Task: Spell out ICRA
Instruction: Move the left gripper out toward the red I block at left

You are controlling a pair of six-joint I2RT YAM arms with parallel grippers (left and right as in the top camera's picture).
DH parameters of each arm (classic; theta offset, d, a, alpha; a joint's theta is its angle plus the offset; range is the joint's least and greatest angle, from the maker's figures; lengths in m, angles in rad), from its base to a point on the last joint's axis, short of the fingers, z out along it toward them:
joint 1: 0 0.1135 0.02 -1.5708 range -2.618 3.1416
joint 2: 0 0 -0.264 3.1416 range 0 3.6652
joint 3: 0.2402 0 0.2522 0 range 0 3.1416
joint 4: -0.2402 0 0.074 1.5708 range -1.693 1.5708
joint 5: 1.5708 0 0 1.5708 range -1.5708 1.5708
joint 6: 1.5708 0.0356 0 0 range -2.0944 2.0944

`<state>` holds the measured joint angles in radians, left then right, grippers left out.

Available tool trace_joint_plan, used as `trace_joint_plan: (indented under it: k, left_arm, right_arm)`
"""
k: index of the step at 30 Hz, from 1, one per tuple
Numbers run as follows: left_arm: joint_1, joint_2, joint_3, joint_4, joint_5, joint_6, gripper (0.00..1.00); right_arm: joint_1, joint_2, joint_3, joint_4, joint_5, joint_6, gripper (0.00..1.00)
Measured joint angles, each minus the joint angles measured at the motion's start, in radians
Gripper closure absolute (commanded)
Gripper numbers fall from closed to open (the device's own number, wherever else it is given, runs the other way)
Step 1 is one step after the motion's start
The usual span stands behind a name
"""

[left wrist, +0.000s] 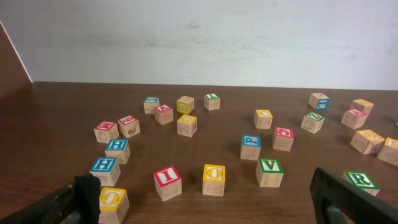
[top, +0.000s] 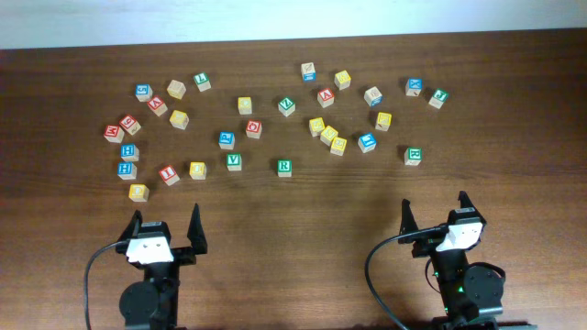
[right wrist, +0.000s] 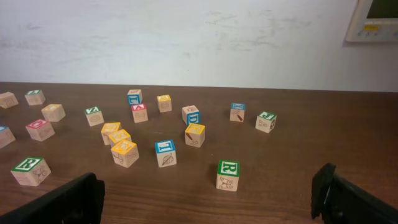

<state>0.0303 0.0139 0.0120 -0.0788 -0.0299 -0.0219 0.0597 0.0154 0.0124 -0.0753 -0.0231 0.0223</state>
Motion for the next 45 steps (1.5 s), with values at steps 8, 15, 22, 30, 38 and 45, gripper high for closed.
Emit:
trace_joint_plan:
  k: [8,15,22,30,38,45]
  left_arm:
    - [0.0,0.0,0.0,0.0,0.0,0.0,0.01]
    - [0.0,0.0,0.0,0.0,0.0,0.0,0.01]
    - [0.0,0.0,0.0,0.0,0.0,0.0,0.01]
    - [0.0,0.0,0.0,0.0,0.0,0.0,0.01]
    - [0.0,0.0,0.0,0.0,0.0,0.0,0.01]
    - [0.005,0.001,-0.002,0.093,0.436,-0.045,0.01]
  right_arm:
    - [0.0,0.0,0.0,0.0,0.0,0.0,0.02]
    - [0.0,0.0,0.0,0.0,0.0,0.0,0.02]
    - [0.0,0.0,0.0,0.0,0.0,0.001,0.02]
    - [0.0,0.0,0.0,0.0,0.0,0.0,0.01]
    - [0.0,0.0,0.0,0.0,0.0,0.0,0.02]
    - [0.0,0.0,0.0,0.0,0.0,0.001,0.02]
